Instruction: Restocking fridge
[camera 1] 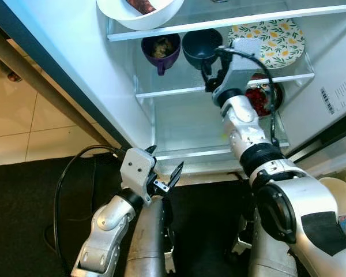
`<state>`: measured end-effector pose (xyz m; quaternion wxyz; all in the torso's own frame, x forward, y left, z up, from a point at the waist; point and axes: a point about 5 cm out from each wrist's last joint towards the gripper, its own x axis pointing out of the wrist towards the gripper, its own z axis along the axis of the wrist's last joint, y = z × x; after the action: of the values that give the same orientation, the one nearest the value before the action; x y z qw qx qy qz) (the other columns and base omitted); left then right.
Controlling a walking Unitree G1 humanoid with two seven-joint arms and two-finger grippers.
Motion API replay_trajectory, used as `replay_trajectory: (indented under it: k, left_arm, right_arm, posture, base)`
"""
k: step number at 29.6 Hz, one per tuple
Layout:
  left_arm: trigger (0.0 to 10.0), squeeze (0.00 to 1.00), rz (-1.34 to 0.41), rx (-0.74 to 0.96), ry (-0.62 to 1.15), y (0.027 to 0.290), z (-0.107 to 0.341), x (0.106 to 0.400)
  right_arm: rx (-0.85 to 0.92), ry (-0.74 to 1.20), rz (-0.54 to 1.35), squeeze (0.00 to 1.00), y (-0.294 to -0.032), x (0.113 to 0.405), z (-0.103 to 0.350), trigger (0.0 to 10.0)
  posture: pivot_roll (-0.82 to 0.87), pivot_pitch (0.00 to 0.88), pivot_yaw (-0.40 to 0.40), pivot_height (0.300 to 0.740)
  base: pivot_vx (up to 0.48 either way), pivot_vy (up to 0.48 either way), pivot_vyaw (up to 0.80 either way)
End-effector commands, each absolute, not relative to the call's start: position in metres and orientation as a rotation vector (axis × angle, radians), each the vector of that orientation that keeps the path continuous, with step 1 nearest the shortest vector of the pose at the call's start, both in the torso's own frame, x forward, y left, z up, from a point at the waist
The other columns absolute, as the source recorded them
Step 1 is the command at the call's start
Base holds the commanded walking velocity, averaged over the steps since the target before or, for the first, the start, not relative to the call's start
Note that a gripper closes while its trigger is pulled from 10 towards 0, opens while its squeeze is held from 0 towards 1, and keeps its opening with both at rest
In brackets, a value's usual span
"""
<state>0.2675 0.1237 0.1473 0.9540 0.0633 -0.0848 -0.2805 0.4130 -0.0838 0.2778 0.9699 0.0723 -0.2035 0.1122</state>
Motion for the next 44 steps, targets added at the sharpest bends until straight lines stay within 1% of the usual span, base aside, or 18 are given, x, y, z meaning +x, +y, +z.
replay_trajectory:
  k: [1, 6, 13, 14, 15, 16, 19, 22, 25, 29, 31, 33, 35, 37, 39, 40, 43, 44]
  left_arm:
    - [10.0, 0.00, -0.568, 0.098, -0.124, 0.124, 0.135, 0.265]
    - [10.0, 0.00, -0.569, 0.096, -0.131, 0.123, 0.134, 0.270]
    - [10.0, 0.00, -0.565, 0.094, -0.146, 0.121, 0.134, 0.276]
    - [10.0, 0.00, -0.560, 0.094, -0.154, 0.121, 0.135, 0.278]
    - [10.0, 0.00, -0.560, 0.094, -0.156, 0.121, 0.134, 0.280]
    - [10.0, 0.00, -0.560, 0.094, -0.156, 0.121, 0.134, 0.280]
    - [10.0, 0.00, -0.559, 0.096, -0.163, 0.122, 0.135, 0.283]
    - [10.0, 0.00, -0.559, 0.098, -0.168, 0.123, 0.135, 0.286]
    - [10.0, 0.00, -0.561, 0.102, -0.173, 0.123, 0.135, 0.290]
    - [10.0, 0.00, -0.561, 0.103, -0.174, 0.123, 0.134, 0.292]
    - [10.0, 0.00, -0.553, 0.103, -0.158, 0.124, 0.127, 0.294]
    - [10.0, 0.00, -0.543, 0.099, -0.116, 0.125, 0.114, 0.294]
    - [10.0, 0.00, -0.519, 0.089, -0.010, 0.132, 0.084, 0.287]
    - [10.0, 0.00, -0.519, 0.089, -0.010, 0.132, 0.084, 0.287]
    - [10.0, 0.00, -0.501, 0.090, 0.055, 0.138, 0.067, 0.283]
    - [10.0, 0.00, -0.501, 0.090, 0.055, 0.138, 0.067, 0.283]
    - [10.0, 0.00, -0.454, 0.098, 0.193, 0.155, 0.034, 0.270]
    - [10.0, 0.00, -0.454, 0.098, 0.193, 0.155, 0.034, 0.270]
  right_arm:
    - [0.184, -0.429, 0.242, 0.00, -0.087, 0.411, 0.272, 10.0]
    - [0.192, -0.486, 0.289, 0.00, -0.101, 0.406, 0.271, 10.0]
    - [0.189, -0.502, 0.354, 0.00, -0.119, 0.394, 0.250, 10.0]
    - [0.188, -0.507, 0.442, 0.00, -0.129, 0.380, 0.233, 10.0]
    - [0.190, -0.499, 0.464, 0.00, -0.132, 0.376, 0.228, 10.0]
    - [0.190, -0.499, 0.464, 0.00, -0.132, 0.376, 0.228, 10.0]
    - [0.238, -0.485, 0.590, 0.00, -0.140, 0.360, 0.216, 10.0]
    - [0.222, -0.478, 0.667, 0.00, -0.142, 0.349, 0.208, 10.0]
    - [0.198, -0.411, 0.721, 0.00, -0.141, 0.341, 0.191, 10.0]
    - [0.180, -0.331, 0.732, 0.00, -0.137, 0.337, 0.174, 10.0]
    - [0.184, -0.199, 0.738, 0.00, -0.129, 0.331, 0.146, 10.0]
    - [0.177, -0.073, 0.751, 0.00, -0.121, 0.323, 0.119, 10.0]
    - [0.275, 0.060, 0.777, 0.00, -0.115, 0.308, 0.088, 10.0]
    - [0.275, 0.060, 0.777, 0.00, -0.115, 0.308, 0.088, 10.0]
    - [0.311, 0.112, 0.776, 0.00, -0.113, 0.302, 0.074, 10.0]
    - [0.311, 0.112, 0.776, 0.00, -0.113, 0.302, 0.074, 10.0]
    - [0.339, 0.221, 0.741, 0.00, -0.114, 0.288, 0.045, 10.0]
    - [0.339, 0.221, 0.741, 0.00, -0.114, 0.288, 0.045, 10.0]
  posture:
    - [0.16, 0.442, 0.078, 0.580]
    - [0.13, 0.409, 0.063, 0.580]
    - [0.12, 0.377, 0.048, 0.580]
    - [0.11, 0.351, 0.040, 0.580]
    - [0.11, 0.348, 0.040, 0.580]
    - [0.11, 0.348, 0.040, 0.580]
    - [0.10, 0.330, 0.040, 0.580]
    - [0.09, 0.320, 0.038, 0.580]
    - [0.07, 0.304, 0.029, 0.580]
    - [0.06, 0.296, 0.023, 0.580]
    - [0.05, 0.281, 0.012, 0.580]
    - [0.04, 0.275, 0.006, 0.580]
    - [0.03, 0.265, 0.004, 0.580]
    - [0.03, 0.265, 0.004, 0.580]
    - [0.03, 0.253, 0.004, 0.585]
    - [0.03, 0.253, 0.004, 0.585]
    - [0.02, 0.235, 0.007, 0.600]
    - [0.02, 0.235, 0.007, 0.600]
  base:
    - [0.000, 0.000, 0.00]
    - [0.000, 0.000, 0.00]
    - [0.000, 0.000, 0.00]
    - [0.000, 0.000, 0.00]
    - [0.000, 0.000, 0.00]
    - [0.000, 0.000, 0.00]
    - [0.000, 0.000, 0.00]
    - [0.000, 0.000, 0.00]
    - [0.000, 0.000, 0.00]
    - [0.000, 0.000, 0.00]
    - [0.000, 0.000, 0.00]
    - [0.000, 0.000, 0.00]
    - [0.000, 0.000, 0.00]
    - [0.000, 0.000, 0.00]
    - [0.000, 0.000, 0.00]
    - [0.000, 0.000, 0.00]
    - [0.000, 0.000, 0.00]
    - [0.000, 0.000, 0.00]
